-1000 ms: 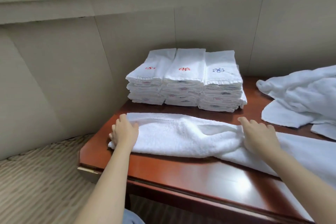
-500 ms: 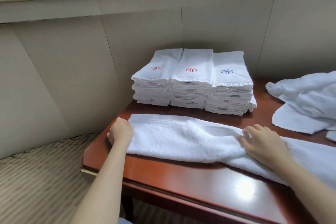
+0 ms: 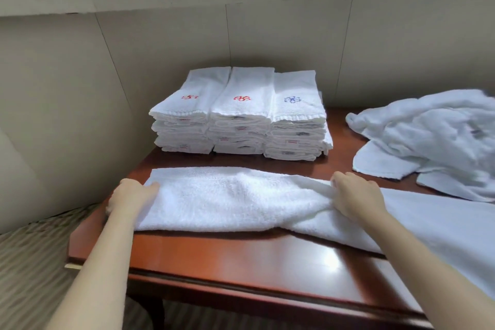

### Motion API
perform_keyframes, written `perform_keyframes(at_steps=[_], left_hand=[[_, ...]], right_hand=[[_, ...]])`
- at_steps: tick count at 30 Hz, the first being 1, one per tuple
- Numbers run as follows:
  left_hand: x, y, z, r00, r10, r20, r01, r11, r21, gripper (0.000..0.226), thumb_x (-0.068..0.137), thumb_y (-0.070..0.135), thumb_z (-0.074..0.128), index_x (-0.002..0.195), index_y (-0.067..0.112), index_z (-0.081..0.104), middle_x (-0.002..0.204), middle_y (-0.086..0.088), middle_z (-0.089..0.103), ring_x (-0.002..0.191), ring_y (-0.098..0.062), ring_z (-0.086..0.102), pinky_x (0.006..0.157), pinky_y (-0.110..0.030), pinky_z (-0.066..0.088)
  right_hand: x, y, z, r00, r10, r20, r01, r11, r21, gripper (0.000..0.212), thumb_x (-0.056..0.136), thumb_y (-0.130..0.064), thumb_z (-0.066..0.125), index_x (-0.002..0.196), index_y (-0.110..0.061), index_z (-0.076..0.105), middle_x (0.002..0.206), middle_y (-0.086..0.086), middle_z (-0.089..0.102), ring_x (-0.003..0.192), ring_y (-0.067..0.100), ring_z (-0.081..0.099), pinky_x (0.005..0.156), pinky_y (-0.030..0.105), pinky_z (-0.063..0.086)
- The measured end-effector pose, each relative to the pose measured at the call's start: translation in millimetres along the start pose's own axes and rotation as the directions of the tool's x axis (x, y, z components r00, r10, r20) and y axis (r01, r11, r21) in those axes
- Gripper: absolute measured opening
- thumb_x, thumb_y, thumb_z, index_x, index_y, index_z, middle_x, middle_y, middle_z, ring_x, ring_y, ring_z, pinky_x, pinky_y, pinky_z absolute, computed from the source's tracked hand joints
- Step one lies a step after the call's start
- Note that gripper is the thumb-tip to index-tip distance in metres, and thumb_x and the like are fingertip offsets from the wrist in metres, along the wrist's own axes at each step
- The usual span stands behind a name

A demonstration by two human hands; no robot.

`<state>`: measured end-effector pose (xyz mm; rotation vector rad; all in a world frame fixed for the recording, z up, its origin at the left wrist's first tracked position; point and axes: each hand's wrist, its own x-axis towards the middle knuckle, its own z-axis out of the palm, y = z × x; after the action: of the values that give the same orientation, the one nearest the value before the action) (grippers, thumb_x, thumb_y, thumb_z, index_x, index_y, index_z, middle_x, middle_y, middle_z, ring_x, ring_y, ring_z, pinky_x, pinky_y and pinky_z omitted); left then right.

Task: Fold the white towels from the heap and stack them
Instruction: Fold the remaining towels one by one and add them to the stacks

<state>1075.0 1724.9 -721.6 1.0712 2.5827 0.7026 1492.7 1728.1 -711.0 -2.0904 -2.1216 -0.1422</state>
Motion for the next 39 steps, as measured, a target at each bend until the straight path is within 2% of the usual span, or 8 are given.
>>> perform_keyframes(at_steps=[5,12,15,19,24,29,33,39], left_hand=[[6,0,-12,0.978,0.007,0.209,0.002,0.999,-0.044,0.066,0.088,0.033,0.063,0.14,0.001,0.04,0.144,-0.007,0.044,0.118,-0.032,0.049,0.09,-0.034,0.036],[-29,19,4,0.9,0.196,-0.389,-0.134,0.974,0.18,0.032,0.094,0.022,0.056,0.119,0.003,0.052,0.122,-0.024,0.051,0.116,-0.04,0.043,0.096,-0.047,0.03],[-47,37,12,0.955,0.2,-0.221,-0.146,0.961,0.236,0.05,0.094,0.037,0.055,0.13,0.005,0.042,0.133,-0.023,0.043,0.124,-0.04,0.038,0.101,-0.051,0.029],[-50,50,15,0.992,0.029,0.124,-0.06,0.966,0.252,0.077,0.095,0.054,0.04,0.151,0.009,0.012,0.155,-0.021,0.015,0.142,-0.042,0.011,0.111,-0.063,0.014],[-49,39,27,0.98,0.028,0.197,-0.084,0.956,0.282,0.082,0.09,0.071,0.012,0.153,0.02,0.001,0.16,-0.012,-0.01,0.144,-0.039,-0.013,0.108,-0.07,-0.006],[-34,37,30,0.979,0.132,0.156,-0.176,0.932,0.316,0.083,0.087,0.073,0.004,0.154,0.025,0.006,0.161,-0.007,-0.003,0.146,-0.035,-0.005,0.106,-0.072,-0.004],[-28,39,34,0.977,0.186,0.101,-0.21,0.915,0.344,0.078,0.089,0.07,0.009,0.152,0.024,0.018,0.16,-0.009,0.008,0.145,-0.036,0.004,0.108,-0.068,-0.001],[-91,110,73,0.908,0.363,0.208,-0.414,0.851,0.323,0.052,0.098,0.044,0.023,0.139,0.02,0.042,0.146,-0.007,0.037,0.134,-0.03,0.032,0.108,-0.054,0.021]], right_hand=[[-6,12,-5,0.999,0.009,0.044,-0.006,0.997,-0.071,0.013,0.088,-0.007,0.039,0.087,-0.02,0.042,0.104,0.001,0.056,0.1,0.026,0.056,0.074,0.033,0.03],[-26,16,-3,0.997,0.027,-0.079,-0.039,0.987,-0.158,0.029,0.087,-0.01,0.043,0.113,-0.022,0.049,0.109,0.0,0.061,0.104,0.028,0.056,0.094,0.039,0.035],[-32,24,-7,0.982,0.059,-0.18,-0.103,0.963,-0.247,0.037,0.085,-0.011,0.047,0.121,-0.019,0.048,0.107,0.002,0.062,0.101,0.028,0.059,0.09,0.038,0.037],[-39,37,-9,0.992,0.125,0.034,-0.114,0.968,-0.223,0.037,0.088,-0.015,0.042,0.124,-0.022,0.036,0.115,0.0,0.055,0.106,0.025,0.057,0.086,0.036,0.037],[-50,58,-14,0.989,0.135,0.06,-0.127,0.984,-0.122,0.037,0.086,-0.01,0.038,0.12,-0.022,0.035,0.098,-0.002,0.05,0.095,0.025,0.059,0.067,0.032,0.034],[-57,93,-42,0.965,0.225,0.134,-0.219,0.974,-0.053,0.057,0.083,-0.005,0.04,0.134,-0.026,0.029,0.113,0.003,0.055,0.097,0.027,0.055,0.066,0.032,0.04],[-63,141,-65,0.9,0.402,-0.168,-0.4,0.915,0.046,0.043,0.077,0.002,0.047,0.117,-0.015,0.043,0.108,0.013,0.061,0.094,0.033,0.059,0.067,0.034,0.042],[-60,153,-44,0.785,0.609,-0.11,-0.617,0.757,-0.215,0.061,0.09,-0.012,0.046,0.145,-0.026,0.024,0.147,0.02,0.03,0.135,0.044,0.025,0.109,0.062,0.017]])
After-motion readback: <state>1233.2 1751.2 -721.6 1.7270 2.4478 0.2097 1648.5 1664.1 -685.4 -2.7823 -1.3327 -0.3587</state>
